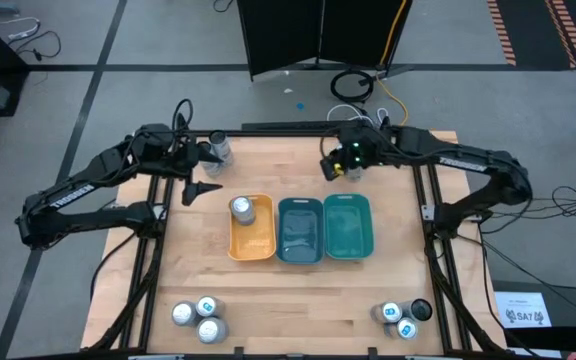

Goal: Sort soda cans
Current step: Put the blue-white soda can into the yellow bin

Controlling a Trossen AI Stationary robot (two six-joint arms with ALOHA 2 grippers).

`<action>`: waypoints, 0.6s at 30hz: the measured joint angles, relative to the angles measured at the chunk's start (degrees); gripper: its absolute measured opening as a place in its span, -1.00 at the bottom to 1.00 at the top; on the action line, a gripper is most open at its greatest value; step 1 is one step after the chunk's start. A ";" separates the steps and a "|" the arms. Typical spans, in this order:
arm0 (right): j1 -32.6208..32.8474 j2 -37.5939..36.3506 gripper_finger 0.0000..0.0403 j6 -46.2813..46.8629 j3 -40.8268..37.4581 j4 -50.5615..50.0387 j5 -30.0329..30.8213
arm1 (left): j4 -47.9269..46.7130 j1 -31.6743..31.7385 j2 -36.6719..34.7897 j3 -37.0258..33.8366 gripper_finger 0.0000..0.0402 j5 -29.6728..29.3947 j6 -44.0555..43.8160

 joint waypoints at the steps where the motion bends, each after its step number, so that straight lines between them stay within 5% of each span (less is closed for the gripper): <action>1: -0.02 0.70 -0.47 -0.04 0.28 -0.12 -0.08 | -0.14 0.00 0.00 0.00 0.83 -0.01 0.00; 11: 0.03 2.86 -0.47 1.78 0.32 -4.98 -0.18 | -0.20 -0.11 0.00 0.00 0.83 -0.04 -0.33; 18: 2.67 2.52 -0.47 4.69 0.29 -11.74 1.13 | -0.20 -0.11 0.02 0.00 0.83 -0.28 -9.48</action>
